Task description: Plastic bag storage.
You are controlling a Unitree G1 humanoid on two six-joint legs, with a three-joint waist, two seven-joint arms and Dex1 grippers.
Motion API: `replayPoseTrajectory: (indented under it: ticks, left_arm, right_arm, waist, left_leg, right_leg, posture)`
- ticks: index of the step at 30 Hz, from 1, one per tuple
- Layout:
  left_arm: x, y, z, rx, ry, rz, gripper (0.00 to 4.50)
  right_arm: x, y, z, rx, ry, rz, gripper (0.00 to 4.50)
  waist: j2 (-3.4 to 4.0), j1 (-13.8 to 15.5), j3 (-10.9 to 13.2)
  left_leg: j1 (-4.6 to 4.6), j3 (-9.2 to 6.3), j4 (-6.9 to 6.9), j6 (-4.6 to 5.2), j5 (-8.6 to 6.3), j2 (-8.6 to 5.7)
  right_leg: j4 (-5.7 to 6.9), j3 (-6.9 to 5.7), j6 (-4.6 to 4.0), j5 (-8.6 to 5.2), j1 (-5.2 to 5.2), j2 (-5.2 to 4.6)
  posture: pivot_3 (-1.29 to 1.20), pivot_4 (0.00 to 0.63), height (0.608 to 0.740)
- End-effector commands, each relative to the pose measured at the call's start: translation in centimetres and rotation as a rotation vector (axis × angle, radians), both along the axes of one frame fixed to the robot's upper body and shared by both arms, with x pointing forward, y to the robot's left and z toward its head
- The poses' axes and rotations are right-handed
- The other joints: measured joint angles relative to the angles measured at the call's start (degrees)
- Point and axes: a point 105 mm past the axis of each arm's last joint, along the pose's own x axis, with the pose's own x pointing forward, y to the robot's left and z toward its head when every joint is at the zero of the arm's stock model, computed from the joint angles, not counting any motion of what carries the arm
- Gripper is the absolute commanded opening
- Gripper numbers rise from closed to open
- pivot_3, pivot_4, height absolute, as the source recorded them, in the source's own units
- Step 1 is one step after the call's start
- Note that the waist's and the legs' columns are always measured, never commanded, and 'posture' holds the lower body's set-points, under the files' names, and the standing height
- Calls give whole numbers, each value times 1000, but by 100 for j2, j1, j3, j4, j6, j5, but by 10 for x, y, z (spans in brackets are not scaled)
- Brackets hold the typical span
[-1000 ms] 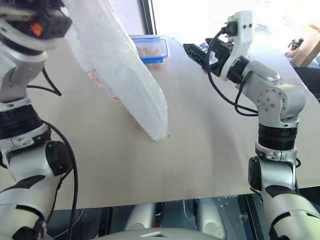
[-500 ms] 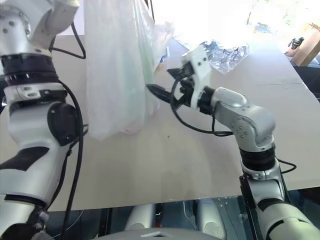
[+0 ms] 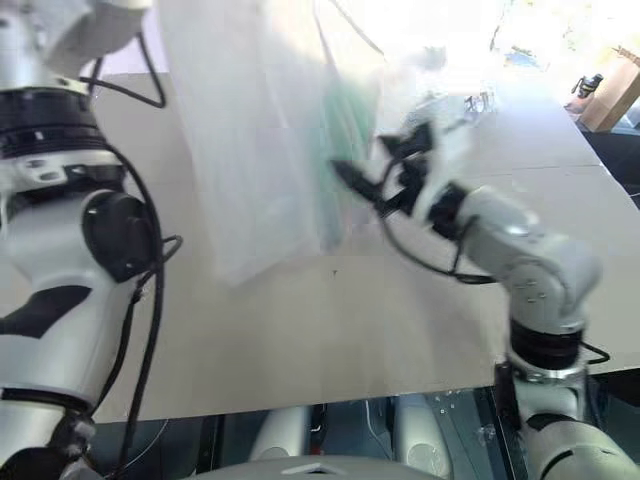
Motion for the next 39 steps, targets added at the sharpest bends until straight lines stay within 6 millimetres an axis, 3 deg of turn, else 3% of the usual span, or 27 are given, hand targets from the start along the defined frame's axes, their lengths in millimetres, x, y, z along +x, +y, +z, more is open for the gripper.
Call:
replayPoseTrajectory:
  ticks: [1, 5, 9, 12, 16, 18, 20, 26, 31, 35, 39]
  left_arm:
    - [-9, 14, 17, -33, -107, 88, 0]
    - [-3, 32, 5, 38, -129, 203, 0]
    - [-5, 43, -7, 89, -130, 232, 0]
    - [-11, 42, -14, 108, -140, 216, 0]
    - [-23, 41, -24, 134, -156, 162, 0]
    - [-31, 42, -31, 155, -168, 134, 0]
    - [-36, 44, -36, 177, -172, 128, 0]
    - [-49, 42, -57, 245, -181, 103, 0]
    - [-56, 42, -71, 268, -175, 95, 0]
    - [-58, 41, -74, 260, -175, 104, 0]
    - [-59, 46, -73, 229, -163, 103, 0]
  right_arm:
    - [-12, 25, 7, 19, -67, 117, 4451]
    - [-2, -3, 14, 47, -94, 10, 4451]
    - [-14, -38, 29, 71, -137, -37, 4451]
    - [-15, -59, 53, 102, -195, -108, 4451]
    - [21, -90, 86, 101, -227, -349, 4451]
    - [47, -106, 82, 19, -193, -486, 4451]
    - [59, -115, 79, -48, -178, -543, 4451]
    - [72, -119, 73, -95, -111, -527, 4451]
    - [71, -104, 70, 28, 41, -364, 4451]
    - [70, -94, 57, 56, 160, -272, 4451]
    - [68, -86, 59, 121, 195, -192, 2770]
  waist:
    - [1, -10, 1]
    - [1, 4, 1]
    - [0, 80, 1]
    - [0, 77, 1]
    - [2, 20, 2]
    - [3, 5, 1]
    - [3, 13, 1]
    - [3, 19, 1]
    - [3, 19, 1]
    - [3, 32, 1]
    - [3, 30, 1]
  left_leg:
    - [-2, 0, 0, -3, 2, 0]
    - [-4, -1, -2, -20, 12, 1]
    - [-5, -6, -2, -21, 12, 2]
    - [-8, -6, 2, -20, 12, 2]
    - [2, -2, 8, -14, 9, 2]
    - [16, -1, 8, 3, -2, 4]
    - [25, 2, 7, 3, -2, 3]
    - [22, 12, 11, 5, -3, 2]
    - [24, 10, 11, 5, -3, 4]
    - [25, 9, 12, 5, -3, 4]
    - [25, 10, 14, 5, -3, 3]
  right_leg:
    - [-2, 0, 0, 0, -2, 0]
    - [-12, -2, 0, 0, -1, 0]
    - [-14, -13, 0, 0, 5, -4]
    - [-15, -15, 0, 0, 7, -5]
    - [9, -7, 0, 0, 4, -4]
    - [28, -2, -2, -1, 4, -1]
    - [40, 3, -3, -2, 5, 0]
    - [43, 16, -2, -1, 1, -1]
    - [45, 14, -2, -1, 1, -1]
    - [49, 13, -3, -1, 2, -1]
    - [50, 14, -3, -1, 2, -1]
  posture:
    - [0, 150, 740]
    - [0, 150, 740]
    - [0, 150, 740]
    - [0, 150, 740]
    - [0, 150, 740]
    - [0, 150, 740]
    - [0, 150, 740]
    - [0, 150, 740]
    - [0, 150, 740]
    - [0, 150, 740]
    - [0, 150, 740]
